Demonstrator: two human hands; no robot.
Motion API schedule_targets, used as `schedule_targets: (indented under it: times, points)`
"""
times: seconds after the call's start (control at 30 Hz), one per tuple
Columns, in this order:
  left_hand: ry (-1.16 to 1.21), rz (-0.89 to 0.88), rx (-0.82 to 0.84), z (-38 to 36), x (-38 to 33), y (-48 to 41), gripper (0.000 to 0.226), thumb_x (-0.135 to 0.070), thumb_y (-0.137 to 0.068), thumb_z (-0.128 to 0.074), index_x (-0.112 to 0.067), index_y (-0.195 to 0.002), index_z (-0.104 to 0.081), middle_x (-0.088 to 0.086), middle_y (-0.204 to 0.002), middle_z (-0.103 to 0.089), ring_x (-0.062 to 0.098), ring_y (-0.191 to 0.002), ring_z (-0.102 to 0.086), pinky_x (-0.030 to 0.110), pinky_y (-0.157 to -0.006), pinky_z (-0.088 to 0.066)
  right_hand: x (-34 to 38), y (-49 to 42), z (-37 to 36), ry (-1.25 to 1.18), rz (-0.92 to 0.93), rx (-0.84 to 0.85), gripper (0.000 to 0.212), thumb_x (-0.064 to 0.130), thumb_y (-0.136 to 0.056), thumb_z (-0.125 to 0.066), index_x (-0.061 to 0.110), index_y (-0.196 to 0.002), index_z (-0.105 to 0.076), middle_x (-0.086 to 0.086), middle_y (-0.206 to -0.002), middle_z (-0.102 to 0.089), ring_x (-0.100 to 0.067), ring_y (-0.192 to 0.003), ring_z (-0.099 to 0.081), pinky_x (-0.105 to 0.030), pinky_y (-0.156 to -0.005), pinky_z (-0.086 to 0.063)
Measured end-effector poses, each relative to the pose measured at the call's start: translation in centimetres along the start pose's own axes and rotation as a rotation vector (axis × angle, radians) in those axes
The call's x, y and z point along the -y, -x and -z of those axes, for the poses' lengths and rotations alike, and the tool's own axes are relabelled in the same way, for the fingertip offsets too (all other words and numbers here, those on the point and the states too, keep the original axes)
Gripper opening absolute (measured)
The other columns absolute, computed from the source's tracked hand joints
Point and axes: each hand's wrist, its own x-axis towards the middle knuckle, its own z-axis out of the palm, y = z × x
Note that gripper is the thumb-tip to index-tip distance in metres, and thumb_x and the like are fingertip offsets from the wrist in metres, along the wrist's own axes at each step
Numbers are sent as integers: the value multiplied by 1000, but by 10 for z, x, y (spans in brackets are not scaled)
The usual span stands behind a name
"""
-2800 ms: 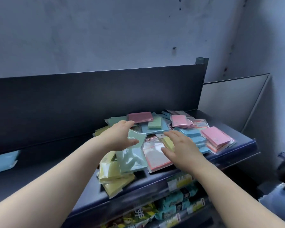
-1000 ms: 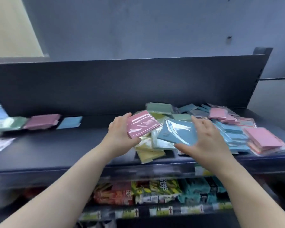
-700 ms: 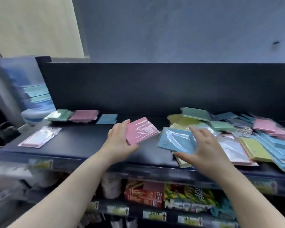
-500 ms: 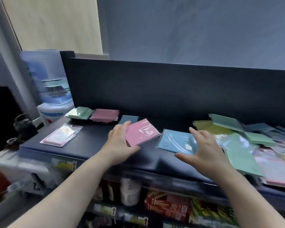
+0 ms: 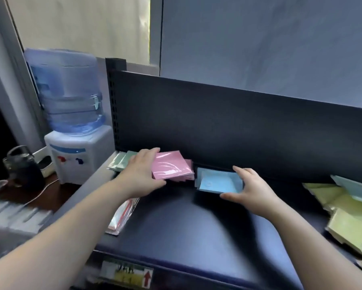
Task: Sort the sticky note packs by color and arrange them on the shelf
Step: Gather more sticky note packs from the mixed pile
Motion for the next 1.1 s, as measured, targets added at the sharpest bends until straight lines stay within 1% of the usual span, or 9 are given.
schedule_targets:
  times: [0.17,0.33,0.47,0.53,0.7,0.83,0.9,1.0,1.1]
  points:
    - [-122,-84,137,4,2,-42,92,-39,-78,-69,-23,-150,-15,2,-152,-22,26,-139,-21,34,-115,-21,3,-29,-7,19,-51,4,95,43,-69,-80,21,-147,-31,1,-147,-32,-13,-134,-34,-18,-105,-25]
    - [-309,-111,382,1,5,-69,86,-45,-79,-66,-24,-149,-20,7,-148,-29,30,-136,-27,36,-114,-24,2,-46,-18,14,-61,57,88,33,-73,-80,18,-146,-33,0,-151,-31,-11,-138,-30,-15,-108,-18]
    - [-421,-136,438,-3,4,-76,89,-38,-79,-67,-24,-150,-15,8,-155,-18,29,-144,-15,39,-118,-15,2,-51,-25,50,-25,70,76,26,-80,-73,20,-146,-35,2,-153,-31,-8,-139,-28,-7,-103,-14]
    - [-461,-144,446,-3,-1,-76,96,-42,-76,-70,-25,-151,-12,8,-158,-11,28,-146,-9,41,-119,-12,2,-50,-24,58,-18,63,73,26,-80,-73,21,-144,-37,3,-151,-33,-7,-138,-29,-6,-101,-13]
    - [-417,-241,438,-5,-31,-70,97,-55,-77,-65,-26,-152,-11,6,-159,-8,25,-146,-7,39,-119,-12,0,-33,-8,75,-18,6,67,28,-82,-70,23,-142,-41,6,-142,-44,-8,-129,-39,-8,-95,-23]
    - [-354,-378,446,-15,-66,-63,84,-56,-82,-60,-26,-149,-19,1,-152,-25,22,-140,-22,34,-115,-24,-9,-8,9,107,-9,-37,61,29,-83,-69,23,-139,-44,7,-135,-51,-7,-122,-46,-7,-91,-25]
    - [-337,-419,479,-22,-84,-59,81,-56,-84,-58,-26,-149,-20,-2,-150,-30,20,-137,-28,33,-112,-27,-19,8,17,90,-33,-54,58,30,-84,-68,24,-138,-46,7,-130,-56,-4,-114,-52,-8,-90,-30]
    - [-320,-457,567,-33,-115,-49,79,-55,-86,-57,-29,-150,-17,-7,-154,-27,15,-140,-29,29,-113,-26,-37,37,32,69,-63,-80,51,28,-87,-65,26,-135,-49,9,-119,-62,-2,-101,-55,-7,-82,-33]
    - [-287,-507,604,-48,-152,-35,75,-53,-86,-58,-32,-149,-21,-11,-152,-31,11,-138,-33,25,-110,-29,-60,71,50,73,-79,-123,47,29,-87,-64,26,-133,-52,12,-112,-61,-1,-97,-55,-7,-79,-33]
